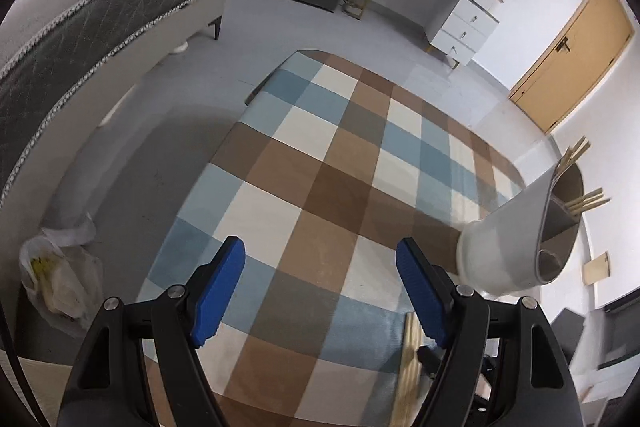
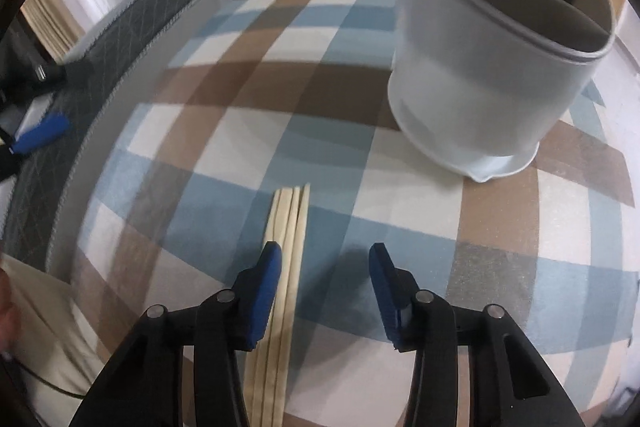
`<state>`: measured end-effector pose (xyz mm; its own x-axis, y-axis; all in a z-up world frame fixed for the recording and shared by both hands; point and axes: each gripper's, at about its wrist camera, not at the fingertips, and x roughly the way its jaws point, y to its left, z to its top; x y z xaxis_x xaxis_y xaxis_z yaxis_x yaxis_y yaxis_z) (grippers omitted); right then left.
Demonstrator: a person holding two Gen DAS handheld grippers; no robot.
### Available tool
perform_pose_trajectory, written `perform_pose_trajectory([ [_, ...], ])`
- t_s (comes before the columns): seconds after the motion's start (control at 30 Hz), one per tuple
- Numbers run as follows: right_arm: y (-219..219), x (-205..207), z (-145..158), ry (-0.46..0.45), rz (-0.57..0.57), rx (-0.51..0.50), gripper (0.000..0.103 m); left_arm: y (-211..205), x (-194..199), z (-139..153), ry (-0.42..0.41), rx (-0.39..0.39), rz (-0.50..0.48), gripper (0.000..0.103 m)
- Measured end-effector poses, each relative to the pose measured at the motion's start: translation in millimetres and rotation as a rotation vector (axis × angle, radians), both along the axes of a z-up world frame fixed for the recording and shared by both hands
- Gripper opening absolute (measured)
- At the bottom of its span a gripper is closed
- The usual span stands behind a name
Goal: Organize utensils
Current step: 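Withdraw both grippers from the holder and lower them toward the chopstick bundle, then close the right gripper on a chopstick from the bundle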
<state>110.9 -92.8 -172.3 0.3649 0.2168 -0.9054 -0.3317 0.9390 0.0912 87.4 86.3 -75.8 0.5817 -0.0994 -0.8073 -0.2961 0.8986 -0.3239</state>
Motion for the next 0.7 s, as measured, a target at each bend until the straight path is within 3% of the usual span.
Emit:
perform_pose_trajectory([
  [0.1,2.2,-3.3,0.7,-0.010,0.006,-0.034,0.041,1.4,0.2,1.9,-0.003,0.005,0.000,0.074],
  [0.23,6.4,-5.0,1.8,-0.005,0.007,-0.062,0.023,4.2,1.7,1.7,0.007,-0.033,-0.003,0.074],
  [0.7,36.5,21.1,-0.3,-0.036,0.036,-0.150,0.022,20.3,1.7,8.7,0.006,-0.085,0.044,0.074],
])
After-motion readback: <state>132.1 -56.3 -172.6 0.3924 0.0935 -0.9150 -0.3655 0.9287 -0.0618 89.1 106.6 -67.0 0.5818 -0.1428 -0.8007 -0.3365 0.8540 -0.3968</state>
